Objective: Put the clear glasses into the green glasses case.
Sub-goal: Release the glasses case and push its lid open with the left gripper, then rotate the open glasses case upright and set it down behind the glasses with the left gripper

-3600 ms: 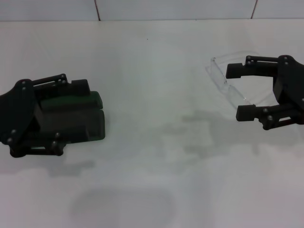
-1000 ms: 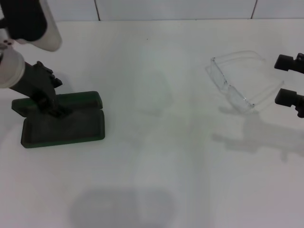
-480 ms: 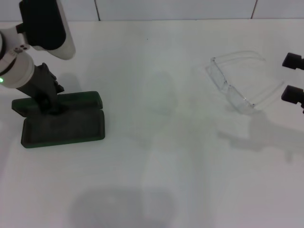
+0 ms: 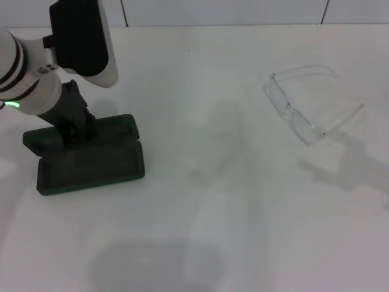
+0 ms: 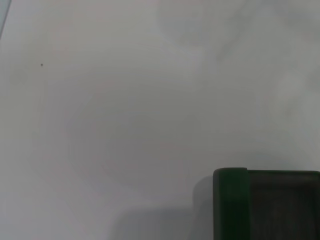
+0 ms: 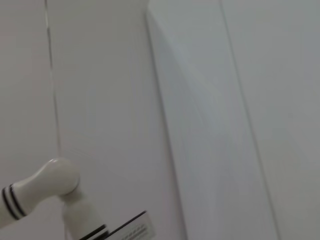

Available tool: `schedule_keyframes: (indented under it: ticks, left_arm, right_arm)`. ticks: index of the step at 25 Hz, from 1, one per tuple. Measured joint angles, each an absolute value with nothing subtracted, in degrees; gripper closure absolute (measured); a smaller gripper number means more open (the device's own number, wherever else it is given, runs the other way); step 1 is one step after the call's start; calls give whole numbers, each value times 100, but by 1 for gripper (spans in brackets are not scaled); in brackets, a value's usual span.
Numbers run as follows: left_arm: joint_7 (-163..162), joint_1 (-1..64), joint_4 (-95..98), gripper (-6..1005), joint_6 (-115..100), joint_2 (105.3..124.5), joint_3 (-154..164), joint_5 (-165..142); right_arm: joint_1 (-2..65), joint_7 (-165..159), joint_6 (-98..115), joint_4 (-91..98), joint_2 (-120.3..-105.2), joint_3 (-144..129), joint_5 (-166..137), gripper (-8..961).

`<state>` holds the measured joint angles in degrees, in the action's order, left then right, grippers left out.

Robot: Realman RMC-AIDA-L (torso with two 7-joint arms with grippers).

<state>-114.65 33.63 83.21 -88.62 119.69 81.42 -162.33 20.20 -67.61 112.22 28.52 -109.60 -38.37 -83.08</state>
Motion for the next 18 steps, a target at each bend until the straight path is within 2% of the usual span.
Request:
schedule_keyframes:
  ticks: [8, 18]
  left_arm:
    - [-12056, 3413, 9113, 804, -8938, 11972, 8891, -16189]
    - [-13070, 3847, 9191, 802, -8400, 12015, 10127, -16084]
  right_arm:
    - [1667, -6508, 11442, 2732, -11015, -3016, -8302, 93]
    - [1282, -6223, 11891, 2531, -11017, -2216, -8302, 92]
